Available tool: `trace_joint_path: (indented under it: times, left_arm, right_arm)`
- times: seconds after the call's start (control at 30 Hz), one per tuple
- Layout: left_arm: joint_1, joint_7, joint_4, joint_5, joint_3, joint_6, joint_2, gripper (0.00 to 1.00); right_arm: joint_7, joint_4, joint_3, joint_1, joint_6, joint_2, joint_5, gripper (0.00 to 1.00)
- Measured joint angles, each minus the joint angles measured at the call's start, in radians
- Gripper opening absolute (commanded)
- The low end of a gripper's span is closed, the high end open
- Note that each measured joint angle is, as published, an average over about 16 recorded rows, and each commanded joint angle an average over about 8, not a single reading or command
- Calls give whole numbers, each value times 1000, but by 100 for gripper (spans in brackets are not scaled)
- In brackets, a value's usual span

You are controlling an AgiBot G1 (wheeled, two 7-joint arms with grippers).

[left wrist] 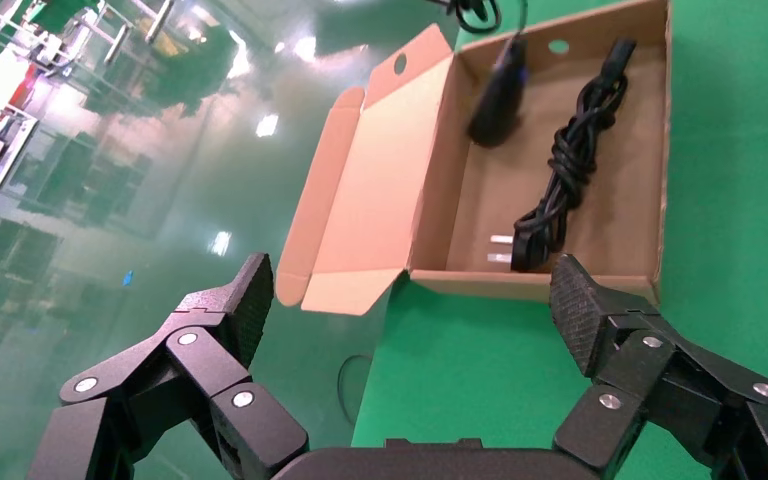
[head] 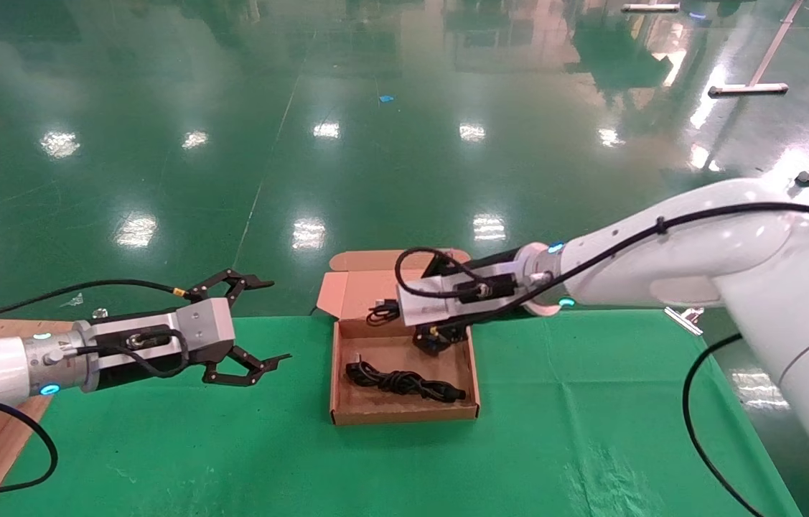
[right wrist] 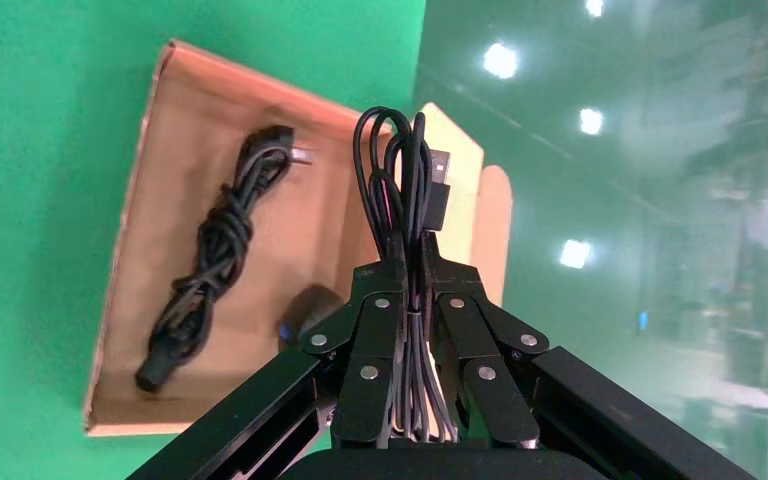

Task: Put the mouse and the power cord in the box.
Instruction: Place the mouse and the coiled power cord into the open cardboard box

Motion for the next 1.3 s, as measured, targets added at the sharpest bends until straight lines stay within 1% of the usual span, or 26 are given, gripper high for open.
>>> trace_joint_path:
  times: [0.13, 0.3, 0.53, 0.7, 0.93, 1.3]
  left_arm:
    - [4, 12, 20, -5, -3, -5, 5, 100]
    - [7, 19, 30, -10, -6, -11, 8, 100]
    - [9, 17, 28, -10, -7, -13, 8, 100]
    - [17, -5, 2, -11, -15, -6, 1, 100]
    - [50, -88, -84, -22, -52, 18, -30, 100]
    - [138, -297, -300, -54, -149, 79, -110, 100]
  right_arm:
    - [24, 20, -37, -17, 23, 1, 17, 100]
    - [37, 29, -58, -20, 35, 1, 28, 100]
    - [37, 29, -56, -19, 33, 2, 29, 100]
    - [47, 41, -41, -29, 20, 16, 42, 100]
    - [92, 99, 3, -75, -18, 69, 101, 100]
    - [208, 251, 108, -197, -110, 203, 256, 100]
